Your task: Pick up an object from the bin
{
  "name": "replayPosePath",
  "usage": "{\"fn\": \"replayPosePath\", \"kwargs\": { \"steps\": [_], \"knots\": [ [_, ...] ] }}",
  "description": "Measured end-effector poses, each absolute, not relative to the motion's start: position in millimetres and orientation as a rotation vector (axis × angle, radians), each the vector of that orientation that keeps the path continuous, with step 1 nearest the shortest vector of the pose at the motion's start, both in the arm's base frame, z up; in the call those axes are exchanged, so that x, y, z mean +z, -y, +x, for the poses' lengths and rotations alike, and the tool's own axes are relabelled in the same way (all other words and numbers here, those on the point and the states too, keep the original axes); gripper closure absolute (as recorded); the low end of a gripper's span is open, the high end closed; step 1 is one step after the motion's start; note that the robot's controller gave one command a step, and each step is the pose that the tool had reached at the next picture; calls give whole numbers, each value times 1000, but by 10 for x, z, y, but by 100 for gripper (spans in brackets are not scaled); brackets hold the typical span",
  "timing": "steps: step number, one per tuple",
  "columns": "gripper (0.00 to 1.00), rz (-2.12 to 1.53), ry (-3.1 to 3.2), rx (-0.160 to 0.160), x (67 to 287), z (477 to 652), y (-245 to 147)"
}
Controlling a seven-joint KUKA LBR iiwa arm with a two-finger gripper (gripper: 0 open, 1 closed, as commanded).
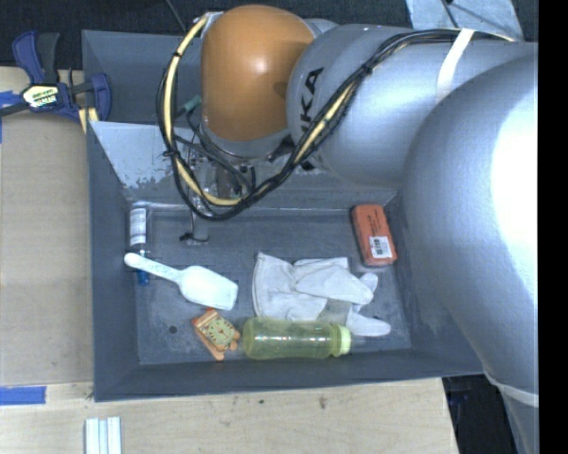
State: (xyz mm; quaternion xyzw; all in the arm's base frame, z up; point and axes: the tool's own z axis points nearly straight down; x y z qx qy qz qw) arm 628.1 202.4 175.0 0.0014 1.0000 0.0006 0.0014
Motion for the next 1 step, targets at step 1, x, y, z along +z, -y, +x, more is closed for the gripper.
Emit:
{"fn": "replayPosePath", "kwargs": {
  "steps": [1],
  "knots": [
    [0, 5, -3139, 2, 1750, 6281, -2023]
  ]
}}
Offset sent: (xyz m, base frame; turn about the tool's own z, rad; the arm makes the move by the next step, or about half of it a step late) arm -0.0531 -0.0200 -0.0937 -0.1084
